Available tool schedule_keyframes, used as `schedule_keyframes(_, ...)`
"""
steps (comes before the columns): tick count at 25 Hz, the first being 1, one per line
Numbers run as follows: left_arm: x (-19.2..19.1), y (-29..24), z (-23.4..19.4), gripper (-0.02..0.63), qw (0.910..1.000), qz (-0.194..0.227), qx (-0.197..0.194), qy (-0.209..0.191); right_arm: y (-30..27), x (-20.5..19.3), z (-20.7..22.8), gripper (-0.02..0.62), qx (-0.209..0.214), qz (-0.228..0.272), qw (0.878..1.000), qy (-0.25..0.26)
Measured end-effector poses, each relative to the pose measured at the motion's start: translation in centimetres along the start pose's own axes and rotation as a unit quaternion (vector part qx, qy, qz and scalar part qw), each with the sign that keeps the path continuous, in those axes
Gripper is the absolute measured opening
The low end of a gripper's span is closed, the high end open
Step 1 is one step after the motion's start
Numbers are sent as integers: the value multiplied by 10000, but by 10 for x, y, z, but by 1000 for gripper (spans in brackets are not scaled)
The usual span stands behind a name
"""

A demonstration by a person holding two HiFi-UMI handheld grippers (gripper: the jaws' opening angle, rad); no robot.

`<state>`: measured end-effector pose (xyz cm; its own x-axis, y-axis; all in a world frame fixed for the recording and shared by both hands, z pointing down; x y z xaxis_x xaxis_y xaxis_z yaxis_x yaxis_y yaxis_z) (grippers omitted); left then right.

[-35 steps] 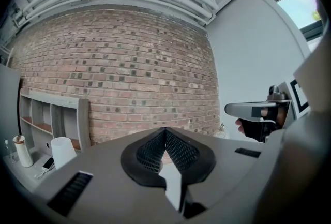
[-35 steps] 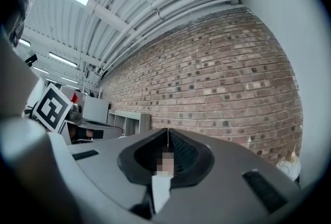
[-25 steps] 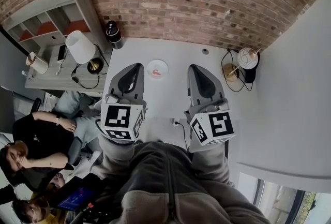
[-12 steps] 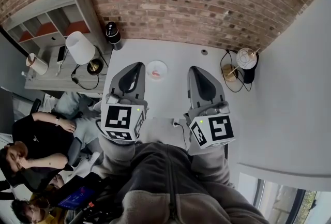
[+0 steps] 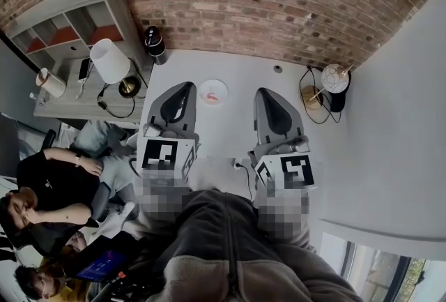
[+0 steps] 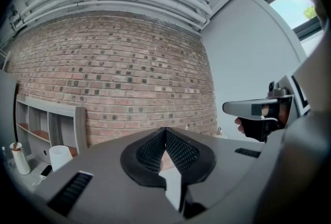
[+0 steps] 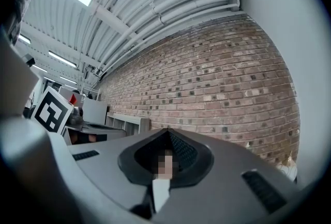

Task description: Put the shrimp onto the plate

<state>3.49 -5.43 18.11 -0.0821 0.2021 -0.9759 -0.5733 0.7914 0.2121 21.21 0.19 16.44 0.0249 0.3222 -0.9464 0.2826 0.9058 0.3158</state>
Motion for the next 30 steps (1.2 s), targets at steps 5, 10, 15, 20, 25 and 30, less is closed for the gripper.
schedule_keyframes(5, -2, 1, -5, 5, 9999, 64, 121, -8, -1, -3, 1, 0, -20, 0, 10000, 62)
schedule_keyframes(10, -6, 3, -8, 5, 9999, 8, 166, -33, -1, -7, -1, -2, -12, -27, 9999, 116)
schedule_keyframes(15, -9, 5, -11, 5, 9997, 11, 248, 13, 0, -11, -3, -2, 7, -38, 9999, 94)
schedule_keyframes(20, -12, 6, -8, 5, 9996, -110, 248, 31, 2, -13, -6, -2, 61, -67, 9999, 77)
schedule_keyframes(25, -19, 5, 0, 5, 9993, -268, 245, 71, 8, -16, -4, -2, 70, -109, 9999, 27)
schedule_keyframes(30, -30, 0, -10, 5, 9990, -366, 212, 133, 0, -24, -10, 0, 51, -118, 9999, 7)
Point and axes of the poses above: the fingertips, and each gripper's own axes: y backward along the fingers, z to its right, x out of its top, the point moved 6 cm from there along y, backward along the fingers, and after that the axes turned 13 degrees about z, right-handed, at the moved point
